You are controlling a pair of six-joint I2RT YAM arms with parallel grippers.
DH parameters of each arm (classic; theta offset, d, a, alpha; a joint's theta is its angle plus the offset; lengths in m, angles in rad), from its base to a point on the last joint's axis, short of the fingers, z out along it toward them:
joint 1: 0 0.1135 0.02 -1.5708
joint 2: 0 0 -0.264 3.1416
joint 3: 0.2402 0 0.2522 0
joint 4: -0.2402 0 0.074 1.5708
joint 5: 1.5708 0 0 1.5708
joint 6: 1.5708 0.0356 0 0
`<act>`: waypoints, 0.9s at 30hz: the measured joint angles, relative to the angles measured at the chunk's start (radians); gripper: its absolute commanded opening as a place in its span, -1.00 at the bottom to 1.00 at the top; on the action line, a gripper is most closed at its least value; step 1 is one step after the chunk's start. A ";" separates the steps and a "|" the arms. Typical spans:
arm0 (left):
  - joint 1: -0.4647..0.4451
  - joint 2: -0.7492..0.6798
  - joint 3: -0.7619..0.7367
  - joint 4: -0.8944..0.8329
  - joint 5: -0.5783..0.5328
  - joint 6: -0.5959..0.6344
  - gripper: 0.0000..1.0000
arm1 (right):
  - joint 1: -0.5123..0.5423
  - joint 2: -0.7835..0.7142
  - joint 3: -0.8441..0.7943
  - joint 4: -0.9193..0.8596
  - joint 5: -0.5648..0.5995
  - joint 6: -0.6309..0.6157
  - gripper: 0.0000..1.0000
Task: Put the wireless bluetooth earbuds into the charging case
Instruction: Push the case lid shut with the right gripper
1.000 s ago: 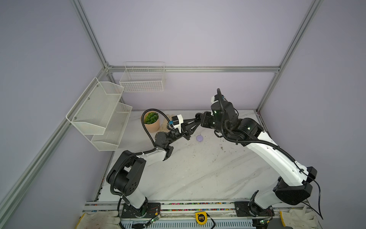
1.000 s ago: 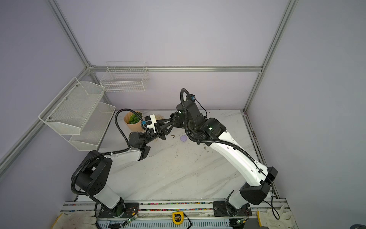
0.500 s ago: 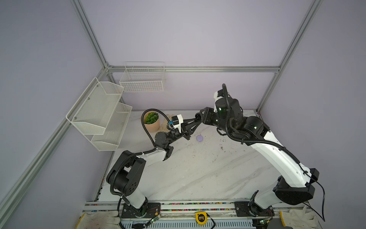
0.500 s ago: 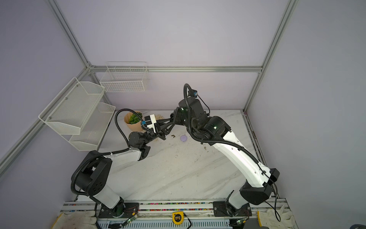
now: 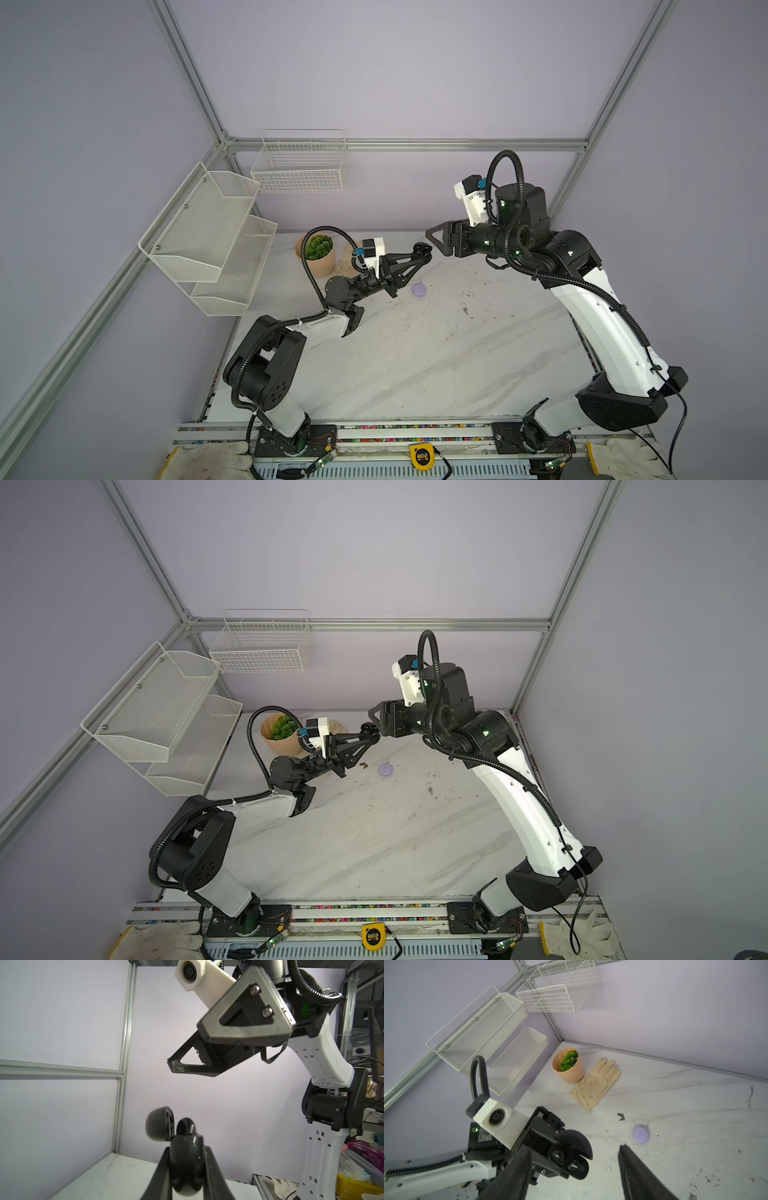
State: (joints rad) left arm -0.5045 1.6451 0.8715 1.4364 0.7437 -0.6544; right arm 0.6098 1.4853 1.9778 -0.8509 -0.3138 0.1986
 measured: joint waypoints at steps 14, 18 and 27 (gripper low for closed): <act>0.000 0.000 0.000 0.000 0.107 -0.087 -1.00 | -0.095 -0.020 -0.176 0.058 -0.424 -0.090 0.70; 0.001 0.000 0.000 0.006 0.119 -0.087 -1.00 | -0.101 -0.020 -0.234 0.132 -0.471 -0.051 0.58; 0.007 -0.011 0.000 0.017 0.120 -0.087 -1.00 | -0.101 -0.021 -0.255 0.168 -0.506 -0.009 0.41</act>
State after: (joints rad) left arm -0.4976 1.6344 0.8711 1.4536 0.8639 -0.7410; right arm 0.5083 1.4639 1.7226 -0.6827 -0.8200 0.1898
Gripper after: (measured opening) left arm 0.201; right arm 0.715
